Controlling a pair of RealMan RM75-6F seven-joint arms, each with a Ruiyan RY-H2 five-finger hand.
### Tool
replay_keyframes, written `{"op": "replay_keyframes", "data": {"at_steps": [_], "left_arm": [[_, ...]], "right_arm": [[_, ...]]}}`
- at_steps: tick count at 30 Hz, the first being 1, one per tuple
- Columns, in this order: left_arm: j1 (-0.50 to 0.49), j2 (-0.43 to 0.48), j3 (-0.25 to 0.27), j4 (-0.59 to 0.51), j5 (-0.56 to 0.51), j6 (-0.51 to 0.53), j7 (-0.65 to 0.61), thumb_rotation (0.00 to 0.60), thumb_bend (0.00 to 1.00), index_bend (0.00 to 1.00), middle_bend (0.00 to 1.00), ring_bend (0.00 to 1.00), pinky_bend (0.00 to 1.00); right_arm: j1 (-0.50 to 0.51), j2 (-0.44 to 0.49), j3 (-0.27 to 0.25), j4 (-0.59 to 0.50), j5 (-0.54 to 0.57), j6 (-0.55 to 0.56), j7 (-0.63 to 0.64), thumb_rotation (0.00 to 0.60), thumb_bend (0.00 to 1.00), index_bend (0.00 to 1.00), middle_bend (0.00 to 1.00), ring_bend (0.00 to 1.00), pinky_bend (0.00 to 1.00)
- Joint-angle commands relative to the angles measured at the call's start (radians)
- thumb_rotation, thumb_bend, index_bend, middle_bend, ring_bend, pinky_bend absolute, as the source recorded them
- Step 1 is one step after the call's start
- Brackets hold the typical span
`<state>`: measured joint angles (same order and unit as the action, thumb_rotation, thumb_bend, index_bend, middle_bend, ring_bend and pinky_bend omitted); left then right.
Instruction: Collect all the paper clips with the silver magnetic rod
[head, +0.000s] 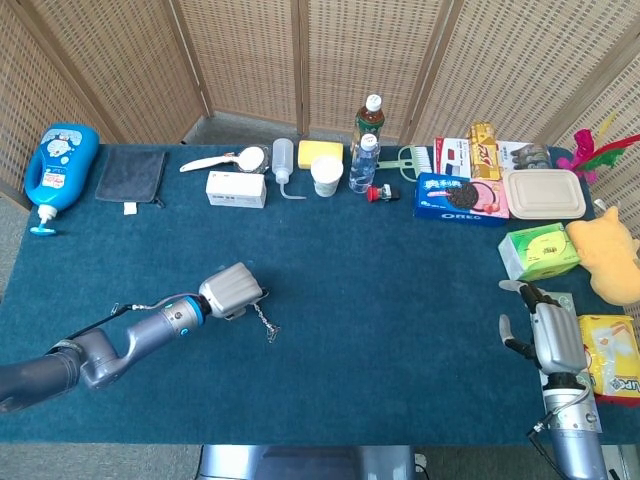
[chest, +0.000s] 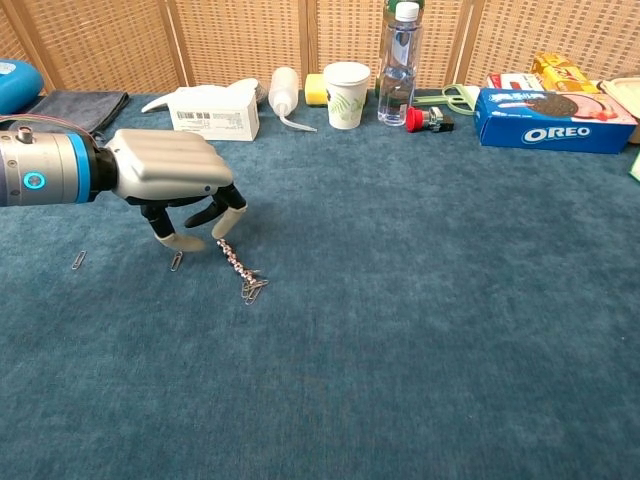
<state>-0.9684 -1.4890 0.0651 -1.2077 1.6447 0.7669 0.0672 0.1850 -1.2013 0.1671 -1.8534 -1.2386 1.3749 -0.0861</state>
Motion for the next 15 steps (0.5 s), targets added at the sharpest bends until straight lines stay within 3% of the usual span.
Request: {"op": "replay_keyframes", "data": {"at_steps": [1,15], "left_arm": [[-0.004,-0.003,-0.004,-0.002,-0.008,-0.010,0.011,0.522,0.58,0.47,0.64,0.71,0.73],[-0.021,-0.022,-0.019,-0.005,-0.036,-0.043,0.048,0.501,0.58,0.46,0.63,0.71,0.73]], "right_arm": [[0.000,-0.001,0.000,0.001,0.001,0.000,0.001,0.600,0.51,0.27,0.30,0.28,0.35],[-0.008,0.005,0.002,0.002,0.005,0.008,0.010,0.600,0.51,0.27,0.30,0.28,0.35]]}}
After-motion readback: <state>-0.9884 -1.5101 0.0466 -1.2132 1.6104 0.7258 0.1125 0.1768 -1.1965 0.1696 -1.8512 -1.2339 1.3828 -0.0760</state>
